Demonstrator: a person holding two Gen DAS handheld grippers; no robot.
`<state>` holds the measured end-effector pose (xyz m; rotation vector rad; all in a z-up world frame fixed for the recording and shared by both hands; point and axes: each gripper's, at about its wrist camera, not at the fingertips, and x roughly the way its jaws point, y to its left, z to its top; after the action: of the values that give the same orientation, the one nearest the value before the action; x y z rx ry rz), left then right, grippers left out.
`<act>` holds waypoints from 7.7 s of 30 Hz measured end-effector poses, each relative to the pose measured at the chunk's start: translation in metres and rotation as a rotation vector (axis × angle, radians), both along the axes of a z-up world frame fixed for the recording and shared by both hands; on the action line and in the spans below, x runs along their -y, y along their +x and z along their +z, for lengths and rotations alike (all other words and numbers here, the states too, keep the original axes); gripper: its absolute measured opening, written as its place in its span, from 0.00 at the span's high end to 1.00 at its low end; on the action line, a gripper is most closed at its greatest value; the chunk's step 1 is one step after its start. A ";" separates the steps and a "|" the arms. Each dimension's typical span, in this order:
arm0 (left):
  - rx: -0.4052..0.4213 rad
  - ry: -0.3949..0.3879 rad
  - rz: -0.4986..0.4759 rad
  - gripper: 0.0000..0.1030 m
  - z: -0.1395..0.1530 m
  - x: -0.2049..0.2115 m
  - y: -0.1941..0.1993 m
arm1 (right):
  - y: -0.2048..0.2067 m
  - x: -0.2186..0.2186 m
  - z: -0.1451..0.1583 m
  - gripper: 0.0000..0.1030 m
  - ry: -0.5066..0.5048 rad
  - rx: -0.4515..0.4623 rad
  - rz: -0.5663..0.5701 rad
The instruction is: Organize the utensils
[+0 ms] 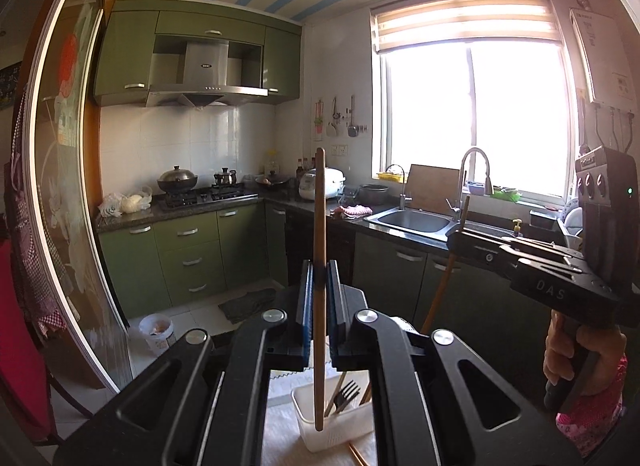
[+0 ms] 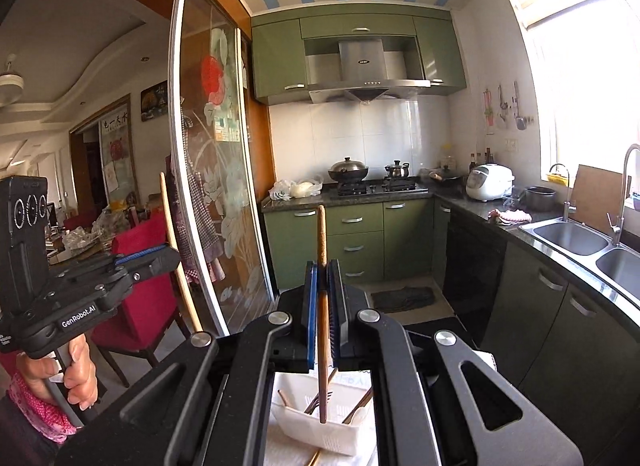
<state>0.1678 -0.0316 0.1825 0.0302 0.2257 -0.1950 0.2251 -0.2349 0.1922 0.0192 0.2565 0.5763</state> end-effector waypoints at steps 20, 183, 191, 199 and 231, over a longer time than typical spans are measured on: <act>-0.261 -0.026 0.008 0.94 -0.116 0.005 0.103 | 0.078 -0.029 -0.110 0.93 -0.097 -0.241 0.017; -0.307 -0.058 0.065 0.94 -0.195 -0.040 -0.107 | -0.014 -0.056 -0.263 0.93 -0.292 -0.661 0.000; -0.314 -0.040 0.071 0.94 -0.195 -0.033 -0.105 | -0.063 -0.002 -0.203 0.93 -0.180 -0.478 -0.002; -0.316 -0.030 0.069 0.94 -0.194 -0.026 -0.104 | -0.095 0.028 -0.188 0.93 -0.129 -0.421 -0.019; -0.228 -0.029 0.012 0.94 -0.141 -0.016 -0.096 | -0.100 0.034 -0.136 0.93 -0.048 -0.270 0.037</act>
<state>0.0722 -0.0156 0.0414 -0.0227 0.4504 -0.1902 0.1255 -0.2688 0.0558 0.0464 0.5340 0.6038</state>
